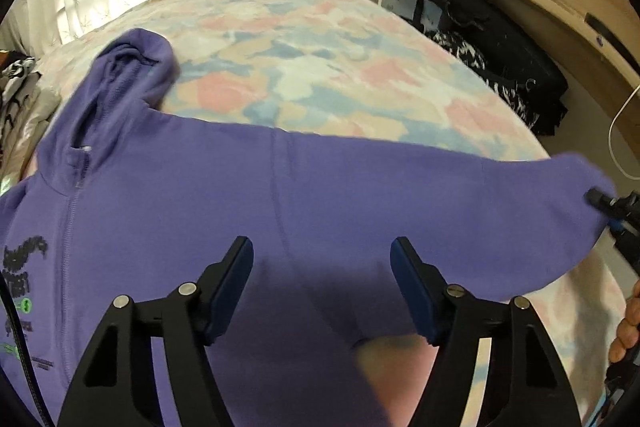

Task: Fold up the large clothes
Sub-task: 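Reach the right tool to the hoodie sleeve cuff away from the clothes stack and grasp it, then fold the gripped sleeve across the hoodie body with the right tool and release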

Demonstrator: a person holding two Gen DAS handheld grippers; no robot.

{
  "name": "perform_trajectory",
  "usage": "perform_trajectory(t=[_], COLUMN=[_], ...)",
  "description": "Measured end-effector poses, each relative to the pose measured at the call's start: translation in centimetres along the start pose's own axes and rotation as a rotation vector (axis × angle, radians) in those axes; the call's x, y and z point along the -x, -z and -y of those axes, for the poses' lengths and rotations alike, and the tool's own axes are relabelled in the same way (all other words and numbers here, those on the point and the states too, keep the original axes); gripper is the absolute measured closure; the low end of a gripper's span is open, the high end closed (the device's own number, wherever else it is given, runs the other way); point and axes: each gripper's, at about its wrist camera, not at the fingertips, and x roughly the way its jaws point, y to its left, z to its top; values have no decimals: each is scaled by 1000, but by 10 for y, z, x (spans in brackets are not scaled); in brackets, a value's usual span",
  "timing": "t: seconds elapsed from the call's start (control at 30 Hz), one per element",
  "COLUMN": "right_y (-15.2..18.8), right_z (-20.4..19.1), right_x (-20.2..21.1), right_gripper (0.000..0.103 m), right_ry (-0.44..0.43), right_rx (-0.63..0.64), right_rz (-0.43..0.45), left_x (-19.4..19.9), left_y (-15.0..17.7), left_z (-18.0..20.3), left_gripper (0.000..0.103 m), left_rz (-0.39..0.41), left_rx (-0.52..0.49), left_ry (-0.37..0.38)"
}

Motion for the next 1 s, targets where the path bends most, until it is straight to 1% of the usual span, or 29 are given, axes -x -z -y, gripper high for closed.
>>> perform_trajectory(t=[0.13,0.17,0.2,0.27,0.3,0.37,0.43,0.47,0.57,0.63,0.7,0.73,0.8,0.83,0.9,1.0], right_y=[6,11,18,31,45,67,101,115,159,185,210,223,237,242,247,249], right_z=[-76,-95,-122,-157,-182,-210,-239,-248,-262,-263,-262,-260,-260,-259,-259,-256], right_x=[28,32,36,34,30,20,-1,-12,-49,-71,-89,-100,-104,-101,-91,-71], right_gripper=[88,88,88,88,88,88,88,88,87,85,83,80,69,61,52,49], right_ry=[-111,-133,-164,-200,-220,-229,-219,-215,-179,-152,-104,-72,-65,-78,-105,-117], right_rx=[144,178,233,300,349,414,493,517,581,610,638,656,669,673,688,721], right_rz=[42,47,47,28,5,-27,-83,-112,-193,-249,-303,-341,-363,-363,-357,-326], left_x=[34,44,53,68,76,86,92,92,89,85,81,79,78,76,71,65], left_y=[-2,-1,-2,-1,0,2,7,10,23,34,45,51,60,63,67,68], left_z=[-32,-42,-52,-71,-84,-106,-133,-150,-181,-201,-212,-216,-218,-219,-217,-211], left_gripper=[34,34,34,32,31,25,25,25,25,25,25,25,25,25,25,25], left_rz=[61,82,100,133,153,172,163,142,101,70,46,36,24,15,-5,-15], left_rx=[21,27,32,43,53,77,116,138,171,193,203,205,211,217,236,266], left_ry=[-12,-19,-25,-30,-37,-70,-66,-61,-83,-66,-39,-23,13,44,104,191])
